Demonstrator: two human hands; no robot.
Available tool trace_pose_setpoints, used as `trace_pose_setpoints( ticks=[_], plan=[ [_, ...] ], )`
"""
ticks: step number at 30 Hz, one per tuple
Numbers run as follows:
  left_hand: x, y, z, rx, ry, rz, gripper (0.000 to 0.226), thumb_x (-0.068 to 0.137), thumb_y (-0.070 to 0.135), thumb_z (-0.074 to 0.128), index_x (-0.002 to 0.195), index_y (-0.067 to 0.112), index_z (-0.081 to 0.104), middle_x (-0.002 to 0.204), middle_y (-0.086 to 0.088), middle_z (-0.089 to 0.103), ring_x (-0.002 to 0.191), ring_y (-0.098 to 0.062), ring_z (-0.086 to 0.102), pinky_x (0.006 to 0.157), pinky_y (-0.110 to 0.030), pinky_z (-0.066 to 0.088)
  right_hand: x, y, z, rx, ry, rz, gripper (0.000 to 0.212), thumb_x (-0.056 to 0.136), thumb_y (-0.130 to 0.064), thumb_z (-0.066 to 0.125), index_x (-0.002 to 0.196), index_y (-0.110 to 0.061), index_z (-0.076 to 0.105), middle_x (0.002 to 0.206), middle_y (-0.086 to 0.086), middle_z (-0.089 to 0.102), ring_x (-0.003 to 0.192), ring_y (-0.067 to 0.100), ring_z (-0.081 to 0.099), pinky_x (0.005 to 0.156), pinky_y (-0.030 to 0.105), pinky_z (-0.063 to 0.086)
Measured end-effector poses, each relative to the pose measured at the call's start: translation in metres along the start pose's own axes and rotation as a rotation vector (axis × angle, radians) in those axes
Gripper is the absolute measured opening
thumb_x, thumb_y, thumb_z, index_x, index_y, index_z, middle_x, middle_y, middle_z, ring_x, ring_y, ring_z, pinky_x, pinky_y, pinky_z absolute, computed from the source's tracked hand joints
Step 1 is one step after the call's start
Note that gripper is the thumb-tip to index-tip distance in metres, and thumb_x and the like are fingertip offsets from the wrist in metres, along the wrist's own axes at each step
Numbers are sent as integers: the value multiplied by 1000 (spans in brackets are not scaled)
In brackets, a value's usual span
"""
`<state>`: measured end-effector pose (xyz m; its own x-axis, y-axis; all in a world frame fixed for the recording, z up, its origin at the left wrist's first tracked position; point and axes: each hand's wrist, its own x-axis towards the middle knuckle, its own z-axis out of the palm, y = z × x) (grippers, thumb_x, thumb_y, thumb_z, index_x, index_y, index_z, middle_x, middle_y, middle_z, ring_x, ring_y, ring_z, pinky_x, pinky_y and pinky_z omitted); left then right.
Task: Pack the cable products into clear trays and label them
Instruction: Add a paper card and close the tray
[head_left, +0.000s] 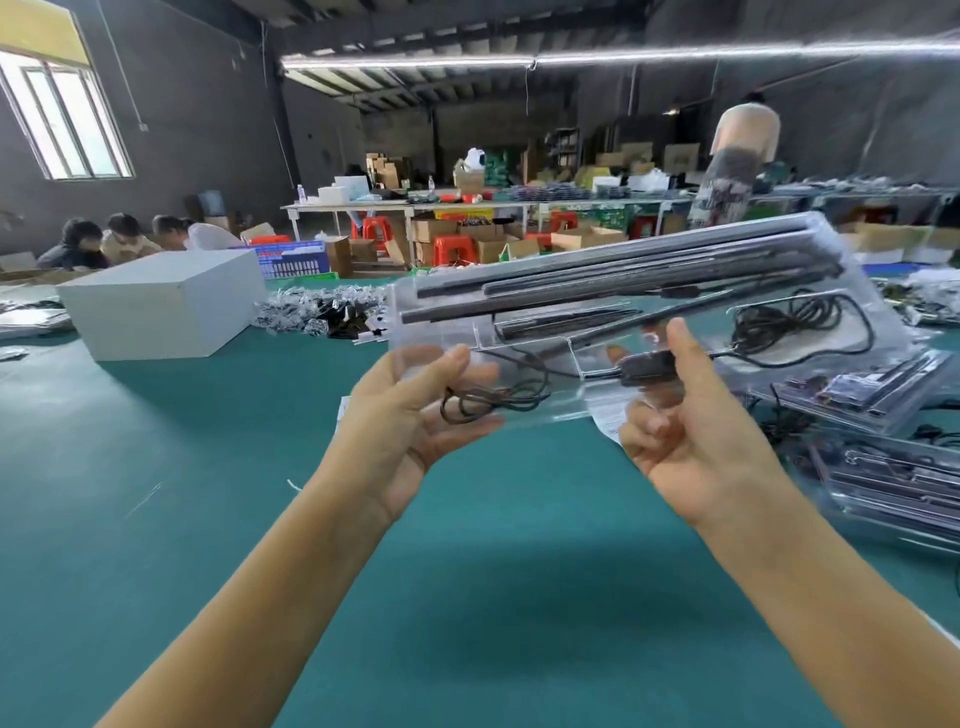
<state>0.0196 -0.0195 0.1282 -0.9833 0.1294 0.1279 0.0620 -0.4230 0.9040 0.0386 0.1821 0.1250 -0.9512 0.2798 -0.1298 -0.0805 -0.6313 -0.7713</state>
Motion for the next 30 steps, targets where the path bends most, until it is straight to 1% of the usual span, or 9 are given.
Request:
trace_pose_setpoints(
  ticks=[3,6,8,11,16,20,24,27,30],
  plan=[
    [8,3,-12,28,75,30,37,68,21,74,98,8,56,86,-17,74,66,-22,70,56,-32,58,-5,3,2,101,-30,210,41,68,-49,77,89,-23,55,67,-2,47,39,7,36,33,17,31],
    [20,-1,-28,29,144,-33,32,69,18,75,94,8,58,86,-14,73,68,-23,71,55,-33,58,-5,4,-2,22,12,421,45,74,-43,76,95,-8,56,80,3,60,38,7,43,33,16,34],
    [30,-7,-42,33,203,-125,26,77,14,73,98,4,59,80,-10,73,65,-24,71,53,-31,58,-1,3,-9,-31,58,511,32,85,-30,68,92,-2,55,83,5,59,37,8,43,34,15,33],
    [42,-21,-66,98,209,-291,16,88,13,64,99,3,60,79,-12,74,60,-24,71,48,-27,57,5,-2,-14,-28,89,507,12,90,-12,51,81,-4,51,71,4,52,33,8,40,35,13,30],
    [48,-52,-93,187,224,-407,17,86,13,66,98,3,62,80,-15,74,56,-23,69,47,-28,57,18,-1,-22,-79,167,367,12,89,-5,45,78,-4,49,72,5,51,35,8,39,35,12,28],
    [46,-69,-94,194,191,-470,22,83,13,69,101,3,63,87,-17,74,63,-24,71,49,-29,57,27,22,-24,-533,187,85,11,89,-10,47,82,-12,54,71,3,58,50,12,52,42,20,41],
    [45,-81,-92,422,253,-373,42,80,23,76,106,-3,55,89,-15,66,55,-21,65,47,-28,52,39,58,-43,-1453,12,-398,25,95,-42,44,106,-22,54,107,0,62,98,20,56,85,39,46],
    [44,-87,-94,979,346,-235,47,80,50,69,87,10,46,79,-5,58,59,-19,55,51,-30,39,50,74,-65,-1916,-78,-518,57,94,-60,26,140,-30,38,148,2,36,139,27,24,113,48,24],
    [41,-87,-92,1430,330,-213,53,81,66,50,78,13,49,78,-1,57,71,-19,53,56,-31,34,58,80,-78,-2081,-159,-421,80,79,-76,-2,148,-42,19,161,-5,3,146,29,-8,115,55,-1]
  ],
)
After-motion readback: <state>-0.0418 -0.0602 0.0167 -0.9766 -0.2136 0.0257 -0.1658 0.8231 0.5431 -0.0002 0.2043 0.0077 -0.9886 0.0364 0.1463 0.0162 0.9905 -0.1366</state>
